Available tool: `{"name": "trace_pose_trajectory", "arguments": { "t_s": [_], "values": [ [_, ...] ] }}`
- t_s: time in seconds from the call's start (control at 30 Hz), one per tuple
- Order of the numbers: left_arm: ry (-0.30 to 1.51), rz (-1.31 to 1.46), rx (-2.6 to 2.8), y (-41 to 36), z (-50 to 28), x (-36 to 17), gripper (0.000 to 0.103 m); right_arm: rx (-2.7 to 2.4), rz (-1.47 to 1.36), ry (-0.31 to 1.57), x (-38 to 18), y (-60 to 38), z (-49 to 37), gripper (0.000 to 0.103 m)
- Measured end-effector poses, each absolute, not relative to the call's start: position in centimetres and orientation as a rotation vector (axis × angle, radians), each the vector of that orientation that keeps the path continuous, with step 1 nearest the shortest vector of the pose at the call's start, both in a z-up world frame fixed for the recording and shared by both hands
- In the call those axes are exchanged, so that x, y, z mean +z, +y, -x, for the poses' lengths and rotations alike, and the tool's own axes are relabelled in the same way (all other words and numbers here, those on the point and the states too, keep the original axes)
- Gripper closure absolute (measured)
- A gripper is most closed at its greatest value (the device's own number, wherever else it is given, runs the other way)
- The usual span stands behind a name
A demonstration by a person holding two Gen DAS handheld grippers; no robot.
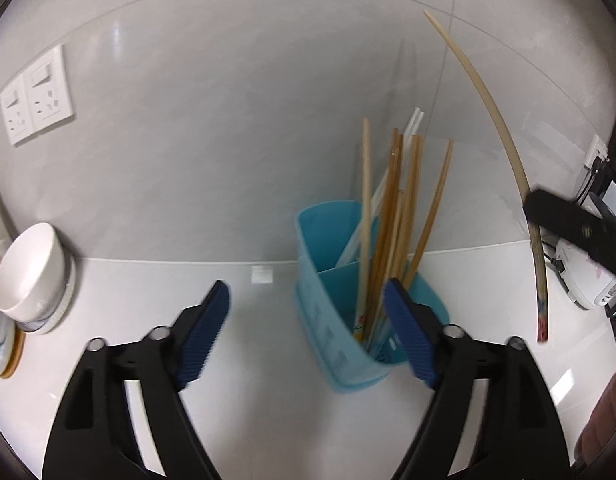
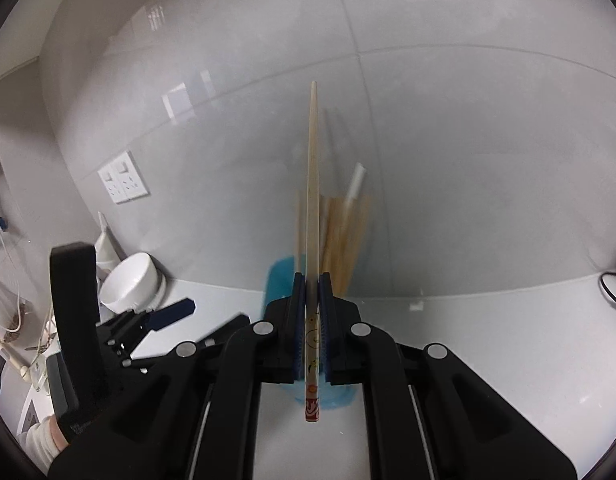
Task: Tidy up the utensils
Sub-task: 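Open the left tool to drop its chopstick into the blue holder, then lower the right tool's patterned chopstick into the blue holder and open it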
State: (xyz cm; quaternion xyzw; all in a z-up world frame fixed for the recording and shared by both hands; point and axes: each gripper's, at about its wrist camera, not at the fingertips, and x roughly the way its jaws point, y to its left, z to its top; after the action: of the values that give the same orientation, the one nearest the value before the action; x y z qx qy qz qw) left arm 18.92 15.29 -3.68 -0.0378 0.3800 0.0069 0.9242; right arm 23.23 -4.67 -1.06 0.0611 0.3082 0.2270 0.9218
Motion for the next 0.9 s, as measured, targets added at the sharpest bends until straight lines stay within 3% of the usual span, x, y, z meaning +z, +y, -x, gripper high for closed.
{"name": "trace_pose_trajectory", "arguments": {
  "t_s": [0.17, 0.9],
  "values": [
    [0.779, 0.086, 0.063, 17.1, -18.1, -2.9, 0.006, 0.498, -0.110, 0.578, 0.2, -2.8, -23.7, 0.097],
    [0.826, 0.112, 0.148, 20.7, -18.9, -5.1, 0.006, 0.467, -0.057, 0.708, -6.3, 0.2, -28.0, 0.096]
  ]
}}
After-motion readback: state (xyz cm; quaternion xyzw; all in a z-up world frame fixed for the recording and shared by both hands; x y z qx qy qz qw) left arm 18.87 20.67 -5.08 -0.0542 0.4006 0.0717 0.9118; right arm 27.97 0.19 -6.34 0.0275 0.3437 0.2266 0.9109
